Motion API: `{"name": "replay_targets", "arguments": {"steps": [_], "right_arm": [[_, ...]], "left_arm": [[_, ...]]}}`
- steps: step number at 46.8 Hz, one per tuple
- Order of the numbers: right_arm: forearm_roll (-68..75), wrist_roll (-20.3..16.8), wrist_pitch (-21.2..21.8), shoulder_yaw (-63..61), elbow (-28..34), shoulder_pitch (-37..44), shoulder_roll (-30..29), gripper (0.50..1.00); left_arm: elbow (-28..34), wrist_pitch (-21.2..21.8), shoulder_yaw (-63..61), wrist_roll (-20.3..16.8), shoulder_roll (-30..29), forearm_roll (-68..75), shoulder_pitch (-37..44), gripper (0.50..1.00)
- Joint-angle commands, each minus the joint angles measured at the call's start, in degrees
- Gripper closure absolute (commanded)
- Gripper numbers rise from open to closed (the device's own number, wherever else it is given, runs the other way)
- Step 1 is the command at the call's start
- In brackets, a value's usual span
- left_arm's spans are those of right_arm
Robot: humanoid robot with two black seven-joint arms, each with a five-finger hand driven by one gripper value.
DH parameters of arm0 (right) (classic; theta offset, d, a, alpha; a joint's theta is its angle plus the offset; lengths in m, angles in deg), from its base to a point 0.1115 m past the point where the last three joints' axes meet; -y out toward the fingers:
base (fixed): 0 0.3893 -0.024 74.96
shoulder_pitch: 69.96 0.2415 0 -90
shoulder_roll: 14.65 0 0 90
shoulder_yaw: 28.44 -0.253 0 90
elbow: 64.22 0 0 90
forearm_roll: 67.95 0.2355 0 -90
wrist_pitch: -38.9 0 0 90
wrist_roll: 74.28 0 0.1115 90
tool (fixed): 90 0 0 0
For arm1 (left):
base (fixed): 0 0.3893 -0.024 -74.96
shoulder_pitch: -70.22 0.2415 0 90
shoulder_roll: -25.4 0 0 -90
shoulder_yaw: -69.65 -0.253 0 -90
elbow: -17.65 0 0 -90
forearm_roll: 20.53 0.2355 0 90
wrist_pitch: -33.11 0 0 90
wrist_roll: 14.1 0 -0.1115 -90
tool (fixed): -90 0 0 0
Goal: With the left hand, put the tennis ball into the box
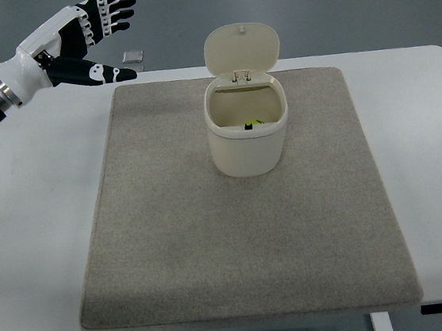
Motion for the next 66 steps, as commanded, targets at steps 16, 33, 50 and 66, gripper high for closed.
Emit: {"name": "replay_targets", "arguments": {"steps": [16,33,50,66], "right_arm": [[-0.01,0.0,0.0,0.0,-0.03,0.0,0.0,0.597],[-0.01,0.0,0.0,0.0,-0.03,0.0,0.0,0.597],[-0.01,0.0,0.0,0.0,-0.03,0.0,0.0,0.599],[-0.01,0.0,0.0,0.0,-0.03,0.0,0.0,0.599]], "left_arm": [[19.02,-7.03,0.68,0.18,14.73,-3.74,1.96,0.508],[24.04,-11.42,3.31,15.02,16.75,-18.06,1.87,0.506],[24.22,-19.51,10.43,26.89,16.31,-35.37,5.21,0.508],[24.3,-19.07,10.52,30.59,16.05,-44.08,6.09,0.508]]}}
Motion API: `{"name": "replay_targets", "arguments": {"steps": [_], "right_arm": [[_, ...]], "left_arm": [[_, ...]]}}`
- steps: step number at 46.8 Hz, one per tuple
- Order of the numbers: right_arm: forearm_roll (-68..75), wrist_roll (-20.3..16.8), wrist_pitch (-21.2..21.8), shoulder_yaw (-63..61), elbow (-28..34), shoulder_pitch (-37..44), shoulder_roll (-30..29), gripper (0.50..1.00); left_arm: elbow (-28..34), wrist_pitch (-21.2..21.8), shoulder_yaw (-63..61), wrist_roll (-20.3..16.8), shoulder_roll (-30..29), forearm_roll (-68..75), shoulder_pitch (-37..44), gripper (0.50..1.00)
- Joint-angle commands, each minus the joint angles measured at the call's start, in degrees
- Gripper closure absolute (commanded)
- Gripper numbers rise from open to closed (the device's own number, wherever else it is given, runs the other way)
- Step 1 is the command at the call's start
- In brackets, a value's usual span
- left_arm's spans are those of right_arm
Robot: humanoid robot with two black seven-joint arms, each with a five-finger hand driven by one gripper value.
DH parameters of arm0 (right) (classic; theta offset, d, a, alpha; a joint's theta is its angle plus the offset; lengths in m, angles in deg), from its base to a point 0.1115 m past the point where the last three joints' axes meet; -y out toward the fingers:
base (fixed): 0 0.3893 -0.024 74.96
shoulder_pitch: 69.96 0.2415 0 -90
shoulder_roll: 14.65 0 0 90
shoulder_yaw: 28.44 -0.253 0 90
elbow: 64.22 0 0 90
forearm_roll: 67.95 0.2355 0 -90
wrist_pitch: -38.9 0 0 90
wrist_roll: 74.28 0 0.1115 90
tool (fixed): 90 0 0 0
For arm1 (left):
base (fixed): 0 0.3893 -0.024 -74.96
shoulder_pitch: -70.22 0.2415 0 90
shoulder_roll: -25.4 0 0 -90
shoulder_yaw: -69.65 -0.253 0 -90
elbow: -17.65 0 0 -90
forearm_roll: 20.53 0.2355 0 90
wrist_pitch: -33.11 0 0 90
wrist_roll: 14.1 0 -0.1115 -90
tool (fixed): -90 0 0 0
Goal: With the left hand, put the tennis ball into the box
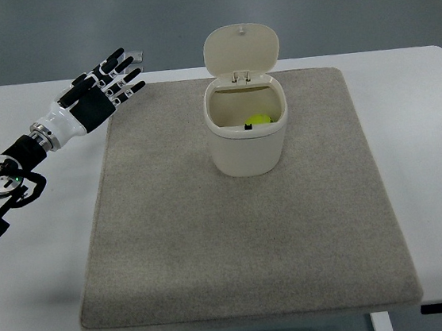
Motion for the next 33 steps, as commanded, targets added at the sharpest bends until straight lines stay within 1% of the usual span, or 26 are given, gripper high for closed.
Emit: {"name": "replay_targets", "arguments": {"steps": [1,10,33], "right_arm": [[-0.01,0.01,0.01,0.0,-0.01,0.01,0.0,0.599],[-0.01,0.01,0.01,0.0,0.07,0.01,0.0,0.599],[-0.01,0.01,0.01,0.0,-0.01,0.01,0.0,0.597]], "left_arm": [[0.21,0.03,-0.04,0.07,-0.02,-0.05,0.06,0.508],[1.62,-0.41,-0.04,-0.1,-0.02,0.21,0.06,0.508],[1.53,-1.73,-0.22,-0.1,-0.72,0.92,0.41,0.508]]}}
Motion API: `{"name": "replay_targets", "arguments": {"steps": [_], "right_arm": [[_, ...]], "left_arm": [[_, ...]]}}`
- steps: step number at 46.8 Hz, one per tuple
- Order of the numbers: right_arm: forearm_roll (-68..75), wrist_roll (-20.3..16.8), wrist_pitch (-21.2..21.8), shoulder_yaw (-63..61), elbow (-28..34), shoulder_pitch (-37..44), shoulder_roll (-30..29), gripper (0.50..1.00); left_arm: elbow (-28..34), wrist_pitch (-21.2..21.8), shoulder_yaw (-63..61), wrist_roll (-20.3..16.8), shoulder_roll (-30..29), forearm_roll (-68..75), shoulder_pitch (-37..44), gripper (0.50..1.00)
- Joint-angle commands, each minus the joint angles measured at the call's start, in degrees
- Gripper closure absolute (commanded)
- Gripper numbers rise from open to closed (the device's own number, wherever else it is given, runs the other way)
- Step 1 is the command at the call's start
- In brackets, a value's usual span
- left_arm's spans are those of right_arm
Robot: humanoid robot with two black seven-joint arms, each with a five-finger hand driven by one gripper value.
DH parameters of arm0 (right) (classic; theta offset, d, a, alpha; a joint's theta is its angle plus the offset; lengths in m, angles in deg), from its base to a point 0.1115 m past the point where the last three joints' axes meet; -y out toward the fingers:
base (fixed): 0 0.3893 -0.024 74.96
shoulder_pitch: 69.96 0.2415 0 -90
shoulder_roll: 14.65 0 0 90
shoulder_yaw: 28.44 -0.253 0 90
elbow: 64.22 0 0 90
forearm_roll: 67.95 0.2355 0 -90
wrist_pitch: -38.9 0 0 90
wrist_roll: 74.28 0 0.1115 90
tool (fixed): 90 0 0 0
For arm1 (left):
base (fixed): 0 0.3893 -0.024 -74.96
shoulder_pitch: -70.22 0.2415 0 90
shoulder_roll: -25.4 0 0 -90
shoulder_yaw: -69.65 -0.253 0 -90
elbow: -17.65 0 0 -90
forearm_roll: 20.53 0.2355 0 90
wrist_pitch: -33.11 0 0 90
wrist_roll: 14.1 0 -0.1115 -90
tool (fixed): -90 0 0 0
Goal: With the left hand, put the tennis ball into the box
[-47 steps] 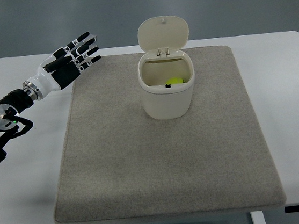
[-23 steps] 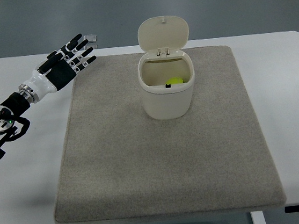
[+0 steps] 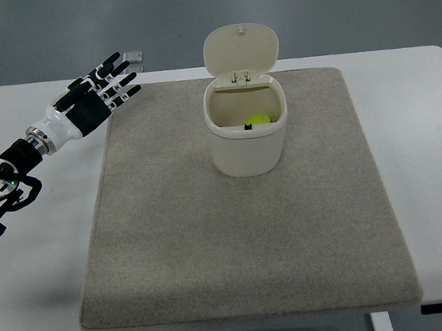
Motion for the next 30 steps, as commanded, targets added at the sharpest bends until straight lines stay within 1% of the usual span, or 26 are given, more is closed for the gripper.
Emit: {"name": "replay_targets", "arguments": {"steps": [1,30], "right_arm": [[0.0,0.01,0.01,0.0,0.0,0.0,0.0,0.597],[0.17,-0.08,-0.08,-0.26,0.09,0.0,0.0,0.597]], "left_arm": [[0.0,-0.02,-0.14,0.0,-0.5,0.16,0.0,0.508],[-0.35,-0.02,-0.23,0.0,-0.76,0.25,-0.44,0.508]]}}
